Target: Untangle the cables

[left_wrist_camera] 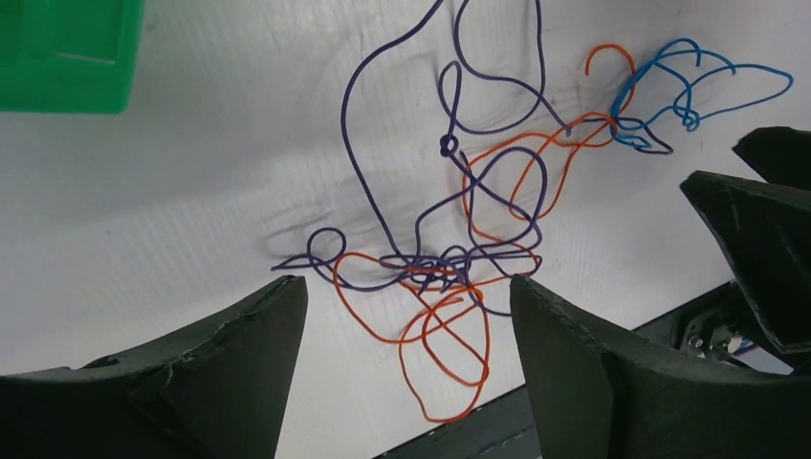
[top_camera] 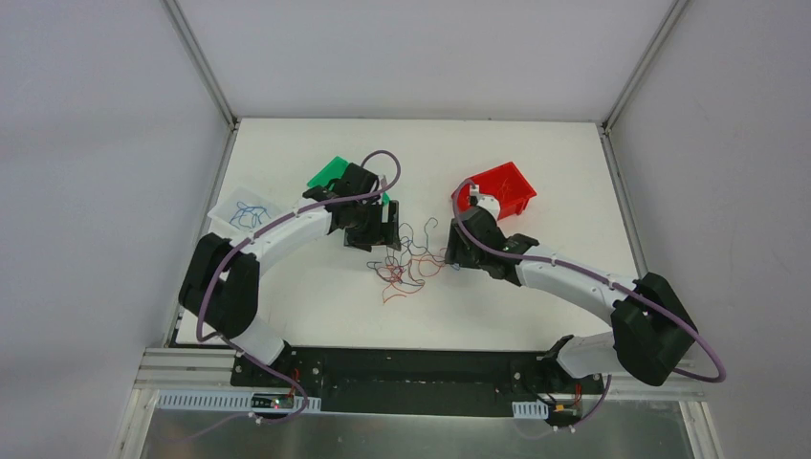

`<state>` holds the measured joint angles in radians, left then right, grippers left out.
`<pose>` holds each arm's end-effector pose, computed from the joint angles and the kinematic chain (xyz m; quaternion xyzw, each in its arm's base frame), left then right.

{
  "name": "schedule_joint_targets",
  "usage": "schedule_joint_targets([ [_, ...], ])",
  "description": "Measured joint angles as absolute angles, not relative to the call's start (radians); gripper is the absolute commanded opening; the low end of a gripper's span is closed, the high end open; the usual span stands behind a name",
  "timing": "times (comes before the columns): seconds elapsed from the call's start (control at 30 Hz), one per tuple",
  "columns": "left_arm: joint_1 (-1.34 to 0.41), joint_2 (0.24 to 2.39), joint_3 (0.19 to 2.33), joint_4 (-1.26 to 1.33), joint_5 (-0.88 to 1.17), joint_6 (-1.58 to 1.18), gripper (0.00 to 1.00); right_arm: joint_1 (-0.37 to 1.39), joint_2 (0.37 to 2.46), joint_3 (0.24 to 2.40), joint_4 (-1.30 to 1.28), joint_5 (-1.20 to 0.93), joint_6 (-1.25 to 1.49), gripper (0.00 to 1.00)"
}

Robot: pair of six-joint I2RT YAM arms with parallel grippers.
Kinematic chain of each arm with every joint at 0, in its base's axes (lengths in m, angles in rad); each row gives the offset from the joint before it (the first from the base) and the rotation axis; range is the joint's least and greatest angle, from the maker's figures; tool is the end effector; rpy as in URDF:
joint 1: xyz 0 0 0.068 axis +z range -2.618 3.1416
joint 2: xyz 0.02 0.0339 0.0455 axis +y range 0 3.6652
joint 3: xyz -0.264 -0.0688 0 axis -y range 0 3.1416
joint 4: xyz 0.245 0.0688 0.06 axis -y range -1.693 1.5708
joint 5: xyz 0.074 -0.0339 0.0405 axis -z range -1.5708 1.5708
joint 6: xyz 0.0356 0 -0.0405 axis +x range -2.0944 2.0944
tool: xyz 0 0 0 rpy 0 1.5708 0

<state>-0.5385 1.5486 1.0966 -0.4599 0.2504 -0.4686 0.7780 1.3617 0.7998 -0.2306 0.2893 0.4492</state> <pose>0.2763 -0.1754 0.2386 0.0732 0.9368 -0.2584 0.2241 0.2069 0.1896 0.2150 -0.0959 0.9122 0.1071 0.3837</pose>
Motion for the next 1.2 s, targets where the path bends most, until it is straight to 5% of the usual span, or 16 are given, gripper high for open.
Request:
schedule_joint_targets([
  [0.17,-0.551,1.649,1.134,-0.432,0.253,-0.48,0.74,0.748,1.364,0.812,-0.249,0.344,0.466,0.62],
  [0.3,-0.551,1.705,1.164,-0.417,0.254,-0.488,0.72,0.656,1.366,0.812,-0.274,0.351,0.518,0.86],
  [0.7,-0.551,1.781,1.189,-0.368,0.256,-0.512,0.34,0.617,1.441,0.818,-0.336,0.318,0.857,0.75],
  [0.8,-0.551,1.781,1.189,-0.354,0.258,-0.513,0.17,0.617,1.466,0.814,-0.337,0.303,0.939,0.58],
  [0.93,-0.551,1.78,1.187,-0.343,0.256,-0.511,0.0,0.617,1.489,0.809,-0.324,0.286,0.999,0.06],
  [0.97,-0.551,1.777,1.182,-0.338,0.253,-0.509,0.0,0.617,1.495,0.809,-0.325,0.288,1.011,0.0],
  [1.2,-0.551,1.644,1.084,-0.335,0.17,-0.507,0.0,0.571,1.422,0.789,-0.358,0.368,1.047,0.0],
])
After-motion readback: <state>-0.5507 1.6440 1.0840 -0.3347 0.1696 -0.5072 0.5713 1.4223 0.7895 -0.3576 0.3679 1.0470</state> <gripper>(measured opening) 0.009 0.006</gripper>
